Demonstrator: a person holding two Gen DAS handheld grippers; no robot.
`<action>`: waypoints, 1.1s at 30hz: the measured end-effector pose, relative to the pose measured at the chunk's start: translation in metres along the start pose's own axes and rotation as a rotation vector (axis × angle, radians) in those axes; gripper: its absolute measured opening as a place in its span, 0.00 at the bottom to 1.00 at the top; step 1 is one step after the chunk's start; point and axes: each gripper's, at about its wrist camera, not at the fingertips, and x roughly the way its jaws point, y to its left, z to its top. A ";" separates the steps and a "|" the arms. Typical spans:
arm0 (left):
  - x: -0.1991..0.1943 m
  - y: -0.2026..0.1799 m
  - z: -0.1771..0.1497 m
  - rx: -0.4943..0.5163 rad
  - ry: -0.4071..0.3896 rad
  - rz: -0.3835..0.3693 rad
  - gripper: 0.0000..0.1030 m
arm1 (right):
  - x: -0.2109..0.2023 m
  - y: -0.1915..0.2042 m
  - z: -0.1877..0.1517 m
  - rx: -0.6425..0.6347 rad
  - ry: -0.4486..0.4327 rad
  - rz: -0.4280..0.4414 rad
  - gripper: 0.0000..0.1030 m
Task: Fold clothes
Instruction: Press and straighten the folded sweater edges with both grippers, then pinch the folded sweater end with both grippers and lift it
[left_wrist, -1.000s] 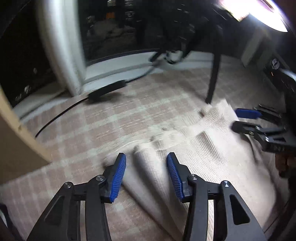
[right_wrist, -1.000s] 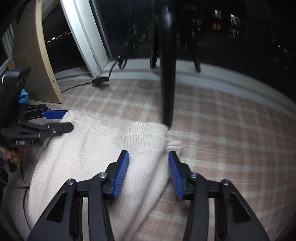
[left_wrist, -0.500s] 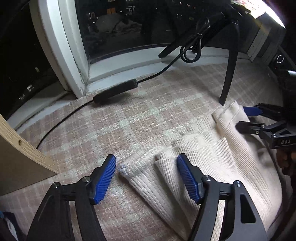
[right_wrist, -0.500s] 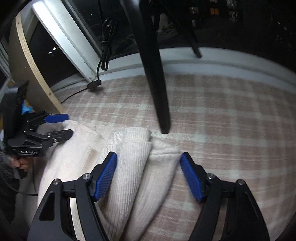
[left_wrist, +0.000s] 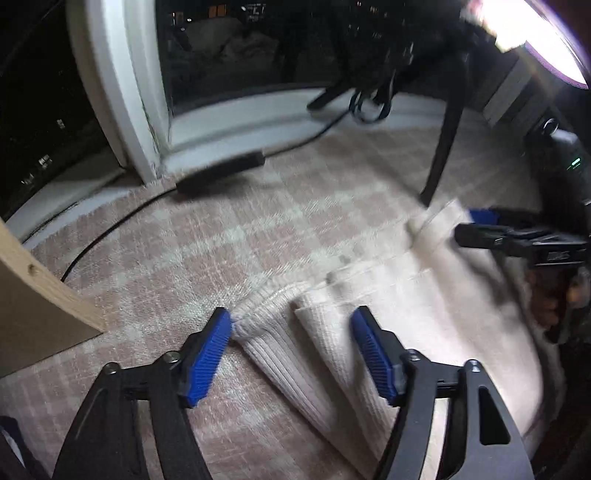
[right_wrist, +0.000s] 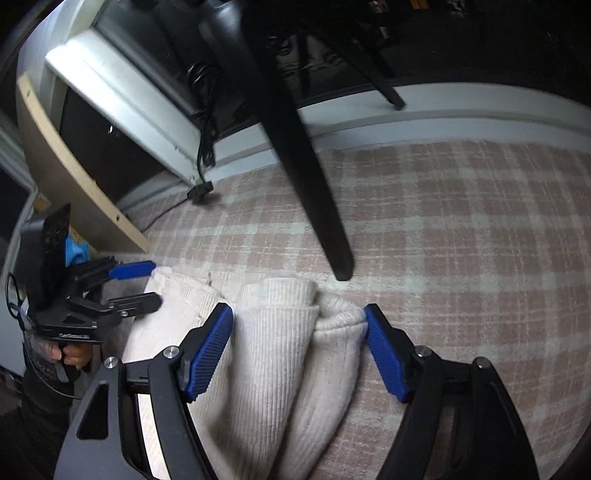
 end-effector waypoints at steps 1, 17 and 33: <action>0.002 0.000 0.001 -0.004 -0.003 -0.007 0.73 | 0.001 0.003 -0.001 -0.024 -0.003 -0.013 0.70; -0.012 0.001 -0.006 -0.016 -0.083 -0.185 0.18 | -0.017 0.008 -0.015 -0.034 -0.070 0.064 0.26; -0.253 -0.050 -0.043 0.160 -0.457 -0.105 0.16 | -0.238 0.130 -0.050 -0.255 -0.440 -0.012 0.25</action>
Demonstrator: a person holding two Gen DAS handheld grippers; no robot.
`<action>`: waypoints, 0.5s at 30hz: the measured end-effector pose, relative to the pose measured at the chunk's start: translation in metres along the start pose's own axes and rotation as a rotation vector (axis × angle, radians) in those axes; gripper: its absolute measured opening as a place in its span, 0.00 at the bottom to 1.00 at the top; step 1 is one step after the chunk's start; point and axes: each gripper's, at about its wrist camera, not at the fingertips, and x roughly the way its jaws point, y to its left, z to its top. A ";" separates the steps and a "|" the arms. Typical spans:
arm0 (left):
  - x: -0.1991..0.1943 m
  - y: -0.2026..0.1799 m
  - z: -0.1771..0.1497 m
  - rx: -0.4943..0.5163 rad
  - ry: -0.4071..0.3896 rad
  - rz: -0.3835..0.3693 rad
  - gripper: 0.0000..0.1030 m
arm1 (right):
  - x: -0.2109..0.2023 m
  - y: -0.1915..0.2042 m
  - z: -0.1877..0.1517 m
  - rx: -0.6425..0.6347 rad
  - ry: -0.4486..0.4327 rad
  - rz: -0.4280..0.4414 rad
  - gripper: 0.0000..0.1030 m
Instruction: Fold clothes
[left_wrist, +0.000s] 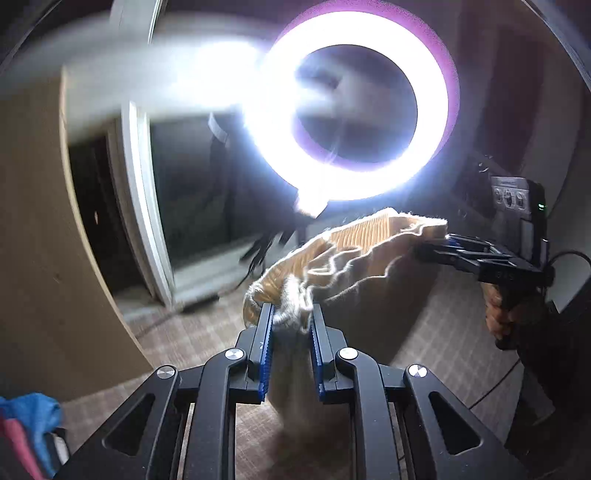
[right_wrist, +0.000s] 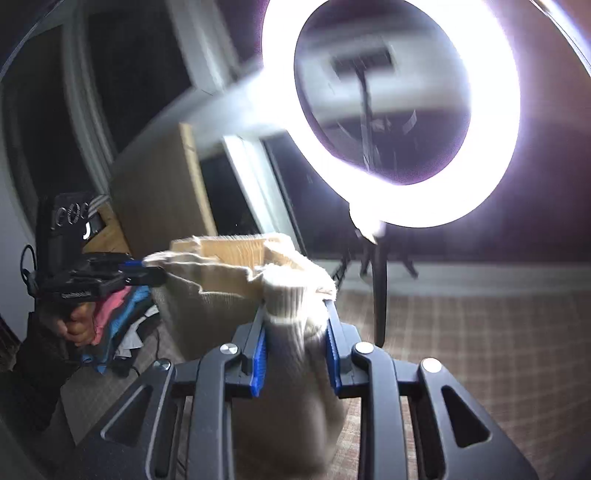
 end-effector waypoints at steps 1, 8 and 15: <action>-0.011 -0.008 -0.006 0.018 -0.004 0.011 0.16 | -0.012 0.008 -0.001 -0.019 -0.011 -0.007 0.25; -0.012 -0.050 -0.127 -0.014 0.135 -0.096 0.16 | -0.052 0.042 -0.109 -0.041 0.108 -0.063 0.26; 0.002 -0.066 -0.257 -0.102 0.449 -0.136 0.15 | -0.066 0.032 -0.258 0.072 0.485 -0.153 0.31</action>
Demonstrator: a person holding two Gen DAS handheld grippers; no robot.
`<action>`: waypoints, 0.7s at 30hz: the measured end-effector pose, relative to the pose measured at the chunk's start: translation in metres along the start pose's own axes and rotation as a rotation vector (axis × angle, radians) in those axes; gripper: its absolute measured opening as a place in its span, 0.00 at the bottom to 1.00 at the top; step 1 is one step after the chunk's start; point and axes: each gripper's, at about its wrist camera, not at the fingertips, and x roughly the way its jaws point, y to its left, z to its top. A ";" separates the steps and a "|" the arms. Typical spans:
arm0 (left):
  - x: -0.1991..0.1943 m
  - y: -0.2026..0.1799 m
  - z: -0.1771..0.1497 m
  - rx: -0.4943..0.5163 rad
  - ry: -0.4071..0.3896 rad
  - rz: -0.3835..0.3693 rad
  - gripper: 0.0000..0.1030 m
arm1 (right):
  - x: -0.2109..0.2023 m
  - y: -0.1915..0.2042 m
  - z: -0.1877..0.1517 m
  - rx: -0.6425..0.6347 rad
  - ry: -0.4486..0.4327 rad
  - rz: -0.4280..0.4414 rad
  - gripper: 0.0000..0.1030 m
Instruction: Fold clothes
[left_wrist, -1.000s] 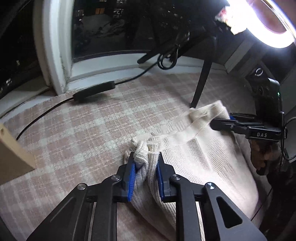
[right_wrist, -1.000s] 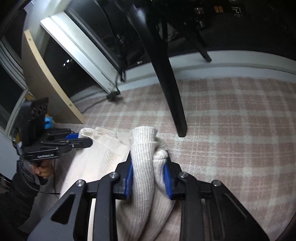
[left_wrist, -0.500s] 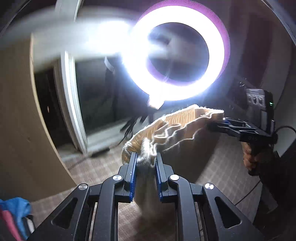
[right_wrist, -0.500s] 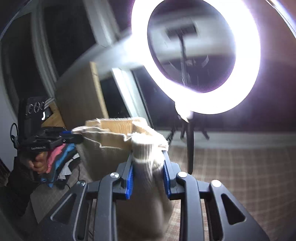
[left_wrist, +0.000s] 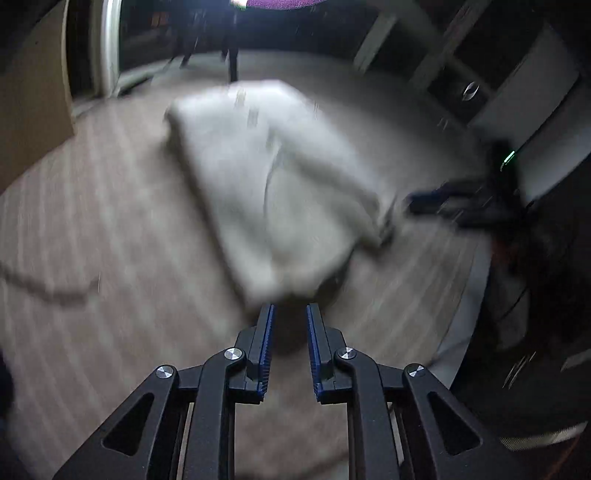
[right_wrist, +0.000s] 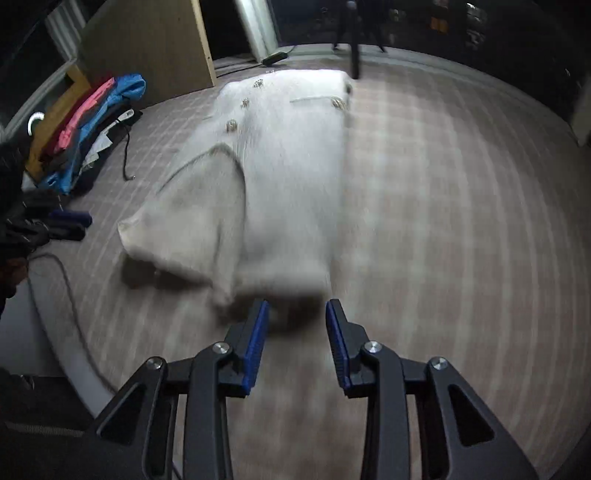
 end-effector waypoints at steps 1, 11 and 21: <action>-0.006 0.005 -0.005 -0.025 -0.008 0.000 0.17 | -0.011 -0.005 -0.011 0.026 -0.017 0.010 0.31; 0.002 -0.010 0.039 0.007 -0.082 0.104 0.31 | -0.023 0.005 0.052 0.044 -0.137 0.053 0.32; 0.047 0.012 0.027 -0.149 -0.015 0.046 0.21 | 0.050 -0.014 0.062 0.122 0.024 0.015 0.25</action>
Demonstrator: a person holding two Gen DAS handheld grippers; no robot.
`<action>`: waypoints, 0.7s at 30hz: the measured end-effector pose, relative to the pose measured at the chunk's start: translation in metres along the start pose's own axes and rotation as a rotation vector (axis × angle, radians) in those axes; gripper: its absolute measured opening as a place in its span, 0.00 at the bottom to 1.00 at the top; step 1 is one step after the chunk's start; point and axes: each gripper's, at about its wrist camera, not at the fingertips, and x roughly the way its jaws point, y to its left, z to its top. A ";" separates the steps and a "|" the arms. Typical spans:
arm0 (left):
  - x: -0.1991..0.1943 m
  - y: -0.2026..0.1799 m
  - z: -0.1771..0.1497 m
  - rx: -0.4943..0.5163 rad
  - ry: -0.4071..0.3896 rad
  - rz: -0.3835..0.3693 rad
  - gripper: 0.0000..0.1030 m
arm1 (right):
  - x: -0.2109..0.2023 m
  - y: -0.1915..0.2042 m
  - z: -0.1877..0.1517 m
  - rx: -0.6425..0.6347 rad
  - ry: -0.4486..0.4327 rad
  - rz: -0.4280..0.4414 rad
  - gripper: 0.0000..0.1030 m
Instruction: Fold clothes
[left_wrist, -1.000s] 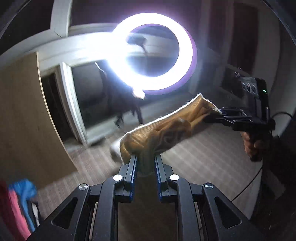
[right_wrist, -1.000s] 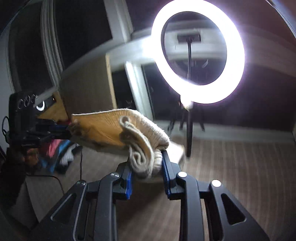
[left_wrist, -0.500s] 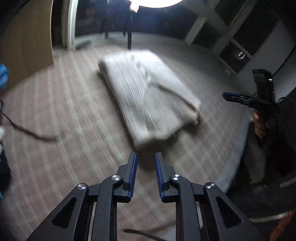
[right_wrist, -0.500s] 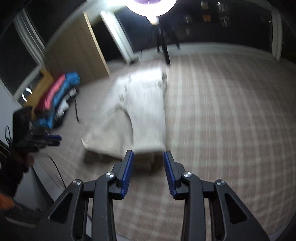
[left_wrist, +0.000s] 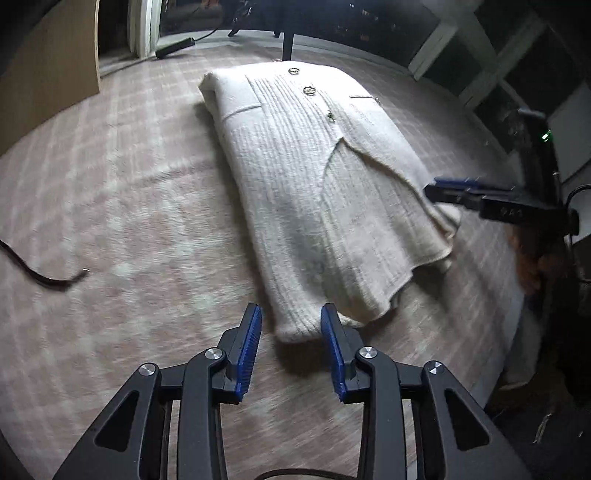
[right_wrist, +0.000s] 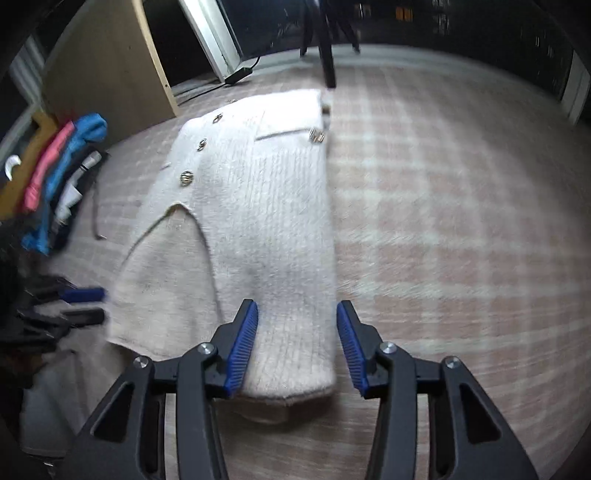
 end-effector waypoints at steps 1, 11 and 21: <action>-0.002 -0.005 0.001 0.012 -0.003 -0.009 0.14 | 0.000 -0.002 0.001 0.020 0.005 0.038 0.17; -0.039 -0.004 0.007 0.047 -0.086 0.045 0.26 | -0.051 -0.016 0.014 -0.029 -0.045 -0.069 0.14; -0.008 0.020 0.002 -0.059 -0.026 0.045 0.28 | 0.008 0.089 0.084 -0.328 -0.044 0.051 0.19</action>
